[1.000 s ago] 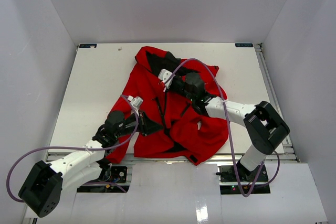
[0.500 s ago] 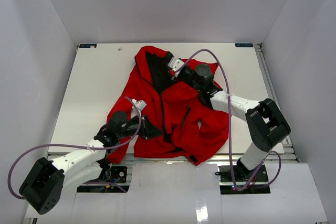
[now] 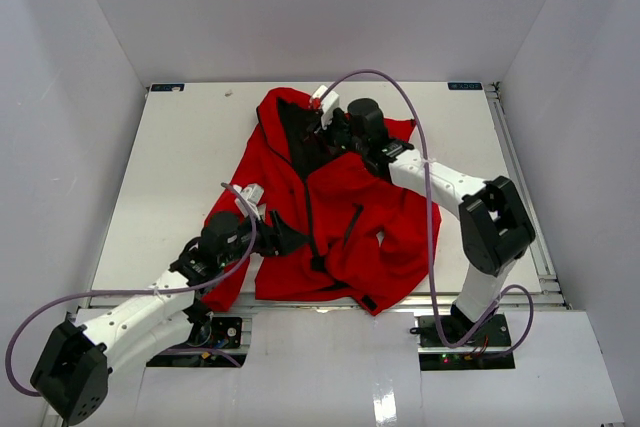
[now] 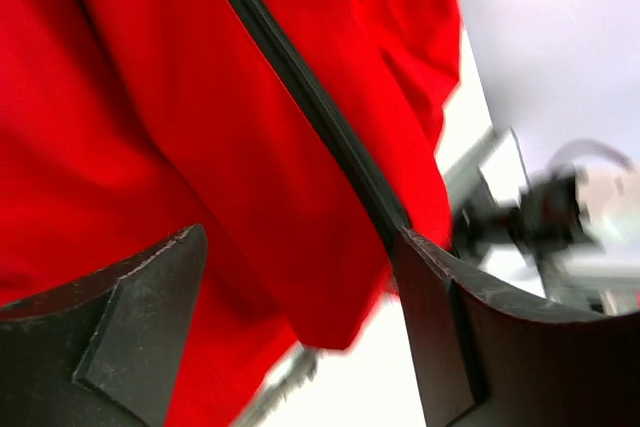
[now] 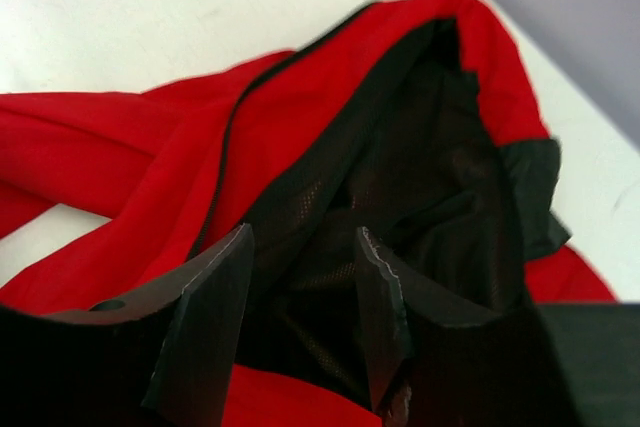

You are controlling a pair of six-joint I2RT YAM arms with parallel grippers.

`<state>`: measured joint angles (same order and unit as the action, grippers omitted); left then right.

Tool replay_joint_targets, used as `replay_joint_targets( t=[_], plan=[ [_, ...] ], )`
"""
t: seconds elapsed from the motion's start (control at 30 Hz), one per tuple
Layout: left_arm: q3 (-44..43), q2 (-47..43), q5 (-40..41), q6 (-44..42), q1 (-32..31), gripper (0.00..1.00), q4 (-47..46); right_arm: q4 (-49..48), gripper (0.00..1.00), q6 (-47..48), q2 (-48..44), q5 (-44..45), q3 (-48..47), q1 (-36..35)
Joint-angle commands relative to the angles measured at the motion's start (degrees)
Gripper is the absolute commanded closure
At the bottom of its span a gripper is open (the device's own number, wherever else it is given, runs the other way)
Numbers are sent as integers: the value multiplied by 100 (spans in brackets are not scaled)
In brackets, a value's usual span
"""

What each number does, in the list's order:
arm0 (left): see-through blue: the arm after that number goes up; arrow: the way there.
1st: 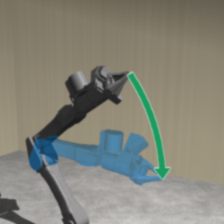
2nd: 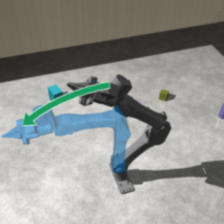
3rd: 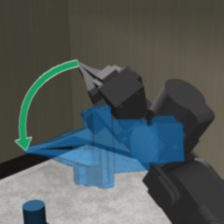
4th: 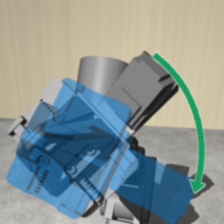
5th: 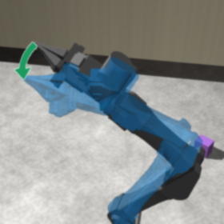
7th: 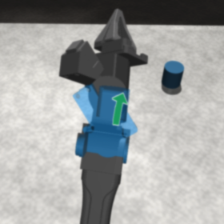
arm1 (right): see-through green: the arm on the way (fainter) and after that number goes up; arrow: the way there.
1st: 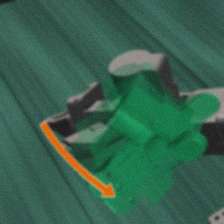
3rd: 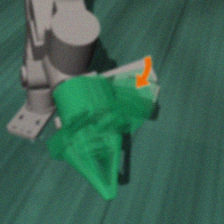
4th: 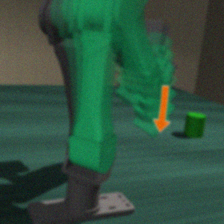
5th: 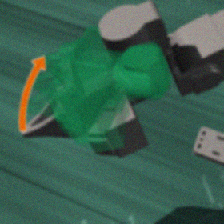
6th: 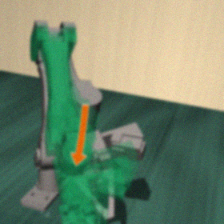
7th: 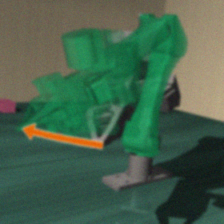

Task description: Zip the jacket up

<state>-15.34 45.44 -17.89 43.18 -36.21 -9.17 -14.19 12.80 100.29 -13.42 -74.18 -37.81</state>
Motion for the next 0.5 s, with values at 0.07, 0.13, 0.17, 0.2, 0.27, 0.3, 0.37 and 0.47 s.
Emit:
replay_joint_targets(
  t=[0.07, 0.13, 0.17, 0.2, 0.27, 0.3, 0.37, 0.47],
  plan=[
    [-624, 286, 1314, 40, 0, 13, 262, 1120, 49, -1424, 410, 811, -569, -87],
    [-877, 871, 1143, 6, -3, 13, 58, 1213, 51, -1632, 364, 1061, -329, -110],
    [-1056, 1298, 1010, -40, -7, 14, 7, 1172, 51, -1726, 273, 1161, -61, -151],
    [-1147, 1589, 919, -83, -2, 15, -13, 1106, 53, -1877, 150, 1275, 172, -193],
    [-1175, 2125, 671, -108, -8, 18, -269, 831, 56, -2235, -118, 1619, 773, -234],
    [-1093, 2280, 533, -69, -17, 19, -636, 562, 57, -2455, -260, 1716, 1237, -240],
    [-943, 2582, 388, -11, -26, 22, -1152, -7, 62, -2851, -603, 1798, 2019, -286],
    [-947, 2916, 423, -142, -33, 30, -1190, -595, 68, -3111, -968, 2200, 2785, -436]
  ],
)
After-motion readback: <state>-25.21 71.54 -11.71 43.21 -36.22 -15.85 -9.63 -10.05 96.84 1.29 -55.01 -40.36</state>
